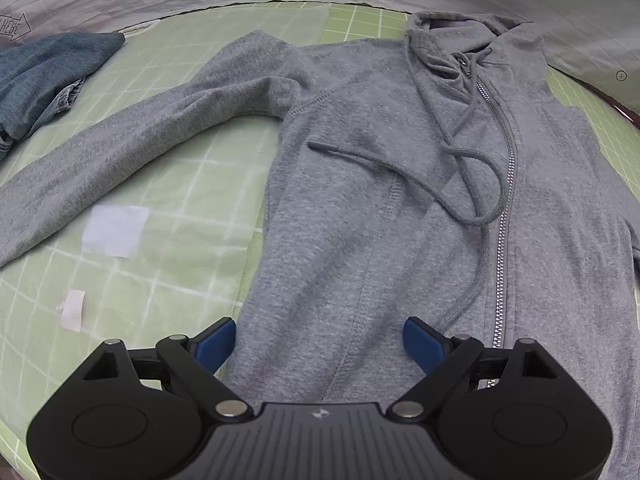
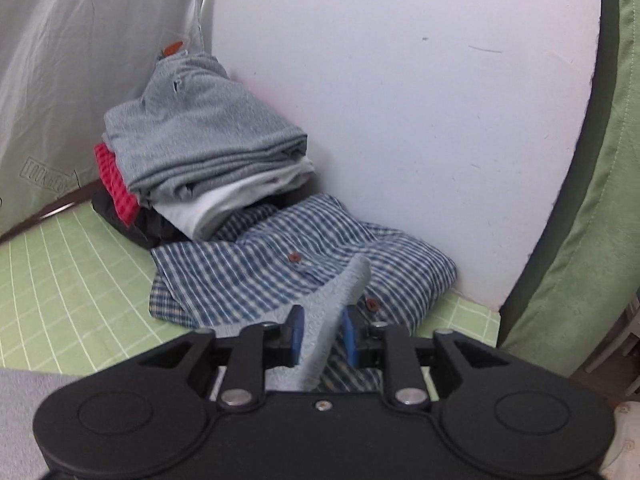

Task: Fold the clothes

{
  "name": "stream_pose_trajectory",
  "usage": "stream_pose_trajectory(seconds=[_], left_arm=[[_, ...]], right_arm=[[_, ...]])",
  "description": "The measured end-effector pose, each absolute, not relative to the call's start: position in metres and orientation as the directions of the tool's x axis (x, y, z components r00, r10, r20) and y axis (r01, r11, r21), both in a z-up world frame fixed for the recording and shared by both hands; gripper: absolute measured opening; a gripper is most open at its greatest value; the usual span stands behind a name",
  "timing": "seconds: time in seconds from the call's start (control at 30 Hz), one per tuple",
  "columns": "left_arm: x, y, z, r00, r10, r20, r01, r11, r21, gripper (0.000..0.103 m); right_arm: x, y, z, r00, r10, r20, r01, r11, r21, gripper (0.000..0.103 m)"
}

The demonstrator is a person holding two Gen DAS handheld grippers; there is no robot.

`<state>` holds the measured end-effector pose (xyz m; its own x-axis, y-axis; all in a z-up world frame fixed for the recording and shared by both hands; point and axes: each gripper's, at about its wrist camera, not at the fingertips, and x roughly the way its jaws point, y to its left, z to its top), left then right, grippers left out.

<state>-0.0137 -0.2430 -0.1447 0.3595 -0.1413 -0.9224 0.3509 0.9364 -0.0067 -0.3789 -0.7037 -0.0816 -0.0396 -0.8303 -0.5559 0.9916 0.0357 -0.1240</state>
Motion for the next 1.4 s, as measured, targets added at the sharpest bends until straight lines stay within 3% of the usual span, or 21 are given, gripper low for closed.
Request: stream_pose_trajectory(seconds=[0.03, 0.17, 0.23, 0.43, 0.7, 0.8, 1.0, 1.4], left_arm=[[-0.014, -0.241, -0.143, 0.363, -0.15, -0.92, 0.354, 0.935, -0.012, 0.091], [-0.014, -0.235, -0.131, 0.421, -0.119, -0.899, 0.353, 0.935, 0.042, 0.091], [-0.009, -0.227, -0.124, 0.444, -0.115, -0.889, 0.334, 0.942, 0.045, 0.091], [0.006, -0.181, -0.103, 0.51, -0.083, -0.856, 0.22, 0.975, 0.036, 0.091], [0.022, -0.049, -0.094, 0.568, 0.022, -0.823, -0.042, 0.999, -0.002, 0.091], [0.038, 0.007, -0.099, 0.575, 0.05, -0.817, -0.155, 0.987, -0.048, 0.091], [0.079, 0.092, -0.107, 0.584, 0.159, -0.796, -0.276, 0.961, -0.011, 0.091], [0.126, 0.116, -0.146, 0.595, 0.081, -0.799, -0.1, 0.995, 0.026, 0.091]], right_arm=[[-0.377, -0.697, -0.085, -0.031, -0.827, -0.561, 0.992, 0.044, -0.12, 0.045], [-0.356, -0.676, -0.099, 0.021, -0.802, -0.597, 0.984, 0.123, -0.131, 0.053], [-0.34, -0.666, -0.104, 0.071, -0.789, -0.611, 0.976, 0.182, -0.122, 0.07], [-0.268, -0.624, -0.108, 0.301, -0.666, -0.683, 0.902, 0.432, -0.024, 0.101], [-0.175, -0.503, -0.114, 0.492, -0.484, -0.723, 0.724, 0.689, 0.031, 0.102], [-0.16, -0.456, -0.12, 0.5, -0.458, -0.735, 0.684, 0.73, 0.01, 0.102], [-0.144, -0.394, -0.142, 0.439, -0.451, -0.777, 0.683, 0.729, -0.037, 0.102], [-0.112, -0.369, -0.149, 0.342, -0.492, -0.801, 0.735, 0.671, -0.098, 0.103]])
